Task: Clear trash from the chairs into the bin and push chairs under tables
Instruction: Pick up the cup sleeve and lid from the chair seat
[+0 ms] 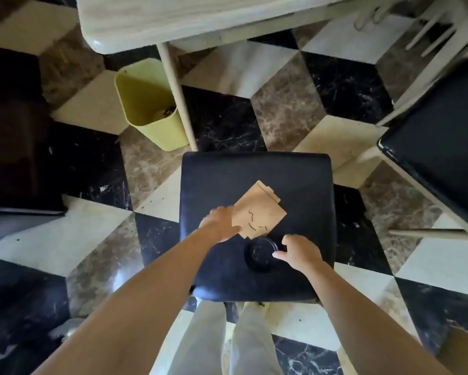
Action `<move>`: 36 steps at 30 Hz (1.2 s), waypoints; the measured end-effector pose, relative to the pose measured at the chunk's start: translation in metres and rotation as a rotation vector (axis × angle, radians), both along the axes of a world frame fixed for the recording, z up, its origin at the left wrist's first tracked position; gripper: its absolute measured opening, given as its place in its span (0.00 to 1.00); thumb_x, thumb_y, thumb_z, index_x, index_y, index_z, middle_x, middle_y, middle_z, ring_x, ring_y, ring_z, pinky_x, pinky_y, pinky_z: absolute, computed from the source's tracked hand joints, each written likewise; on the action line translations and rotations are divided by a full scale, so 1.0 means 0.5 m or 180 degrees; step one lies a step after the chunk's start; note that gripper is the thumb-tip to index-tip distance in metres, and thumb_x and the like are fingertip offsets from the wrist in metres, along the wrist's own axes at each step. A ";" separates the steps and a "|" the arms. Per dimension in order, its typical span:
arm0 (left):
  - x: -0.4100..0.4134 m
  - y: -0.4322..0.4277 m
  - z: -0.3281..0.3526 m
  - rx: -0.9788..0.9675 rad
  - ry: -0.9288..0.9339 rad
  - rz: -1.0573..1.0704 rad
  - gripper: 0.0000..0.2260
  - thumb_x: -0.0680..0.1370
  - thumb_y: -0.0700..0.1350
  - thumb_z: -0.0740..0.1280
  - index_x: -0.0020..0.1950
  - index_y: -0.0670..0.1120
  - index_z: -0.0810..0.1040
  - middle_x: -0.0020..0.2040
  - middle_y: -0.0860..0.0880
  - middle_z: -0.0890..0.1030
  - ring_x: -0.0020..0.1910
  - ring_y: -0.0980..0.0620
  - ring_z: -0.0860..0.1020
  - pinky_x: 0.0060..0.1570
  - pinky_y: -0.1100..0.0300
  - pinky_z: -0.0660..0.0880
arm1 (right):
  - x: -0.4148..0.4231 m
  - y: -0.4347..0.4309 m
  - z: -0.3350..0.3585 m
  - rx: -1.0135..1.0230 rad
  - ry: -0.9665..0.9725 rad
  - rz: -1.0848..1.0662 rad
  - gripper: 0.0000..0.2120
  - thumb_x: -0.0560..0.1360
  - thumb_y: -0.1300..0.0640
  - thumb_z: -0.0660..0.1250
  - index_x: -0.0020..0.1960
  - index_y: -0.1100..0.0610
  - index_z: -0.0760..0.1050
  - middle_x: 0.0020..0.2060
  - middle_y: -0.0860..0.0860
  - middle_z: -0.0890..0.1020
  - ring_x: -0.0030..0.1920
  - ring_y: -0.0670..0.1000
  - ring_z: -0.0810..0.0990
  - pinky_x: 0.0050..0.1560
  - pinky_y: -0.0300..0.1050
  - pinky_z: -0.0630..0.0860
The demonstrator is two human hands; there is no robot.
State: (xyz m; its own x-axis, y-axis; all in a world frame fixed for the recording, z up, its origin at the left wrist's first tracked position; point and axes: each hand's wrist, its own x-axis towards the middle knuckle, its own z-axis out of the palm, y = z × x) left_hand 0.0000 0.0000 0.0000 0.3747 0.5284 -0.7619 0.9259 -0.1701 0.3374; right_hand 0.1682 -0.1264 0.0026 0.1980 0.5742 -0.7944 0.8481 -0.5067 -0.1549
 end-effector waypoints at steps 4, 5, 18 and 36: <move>0.050 -0.006 -0.047 0.0173 0.0203 0.0251 0.30 0.75 0.52 0.67 0.74 0.47 0.61 0.67 0.44 0.69 0.65 0.42 0.71 0.59 0.47 0.75 | -0.002 -0.008 -0.053 0.0198 0.0046 -0.0357 0.19 0.75 0.45 0.65 0.58 0.58 0.74 0.55 0.53 0.80 0.58 0.54 0.77 0.53 0.47 0.74; 0.062 -0.008 -0.055 0.0259 0.0254 0.0219 0.30 0.76 0.52 0.67 0.74 0.47 0.61 0.67 0.44 0.68 0.66 0.43 0.69 0.59 0.48 0.74 | -0.008 -0.009 -0.065 0.0229 0.0055 -0.0407 0.18 0.75 0.46 0.65 0.56 0.58 0.74 0.54 0.53 0.80 0.57 0.54 0.78 0.51 0.47 0.74; 0.087 0.007 -0.107 0.0409 0.0151 0.0863 0.17 0.74 0.47 0.71 0.60 0.42 0.74 0.64 0.42 0.69 0.64 0.44 0.69 0.57 0.51 0.74 | -0.005 -0.006 -0.108 0.0445 0.0201 -0.0635 0.10 0.78 0.54 0.63 0.55 0.59 0.73 0.53 0.54 0.81 0.54 0.57 0.79 0.42 0.43 0.68; 0.100 -0.075 -0.122 0.0086 0.0069 0.1604 0.13 0.76 0.43 0.66 0.59 0.43 0.76 0.54 0.44 0.80 0.51 0.44 0.79 0.44 0.57 0.75 | 0.032 -0.001 -0.129 0.0839 0.0057 -0.2291 0.14 0.76 0.55 0.67 0.45 0.68 0.78 0.46 0.62 0.82 0.43 0.58 0.81 0.37 0.41 0.67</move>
State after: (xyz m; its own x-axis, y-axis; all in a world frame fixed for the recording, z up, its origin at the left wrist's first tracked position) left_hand 0.0498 -0.0376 -0.0612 0.0521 0.6591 -0.7503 0.9019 0.2916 0.3188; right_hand 0.1842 -0.1267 -0.0621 0.5832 0.4795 -0.6558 0.3191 -0.8776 -0.3579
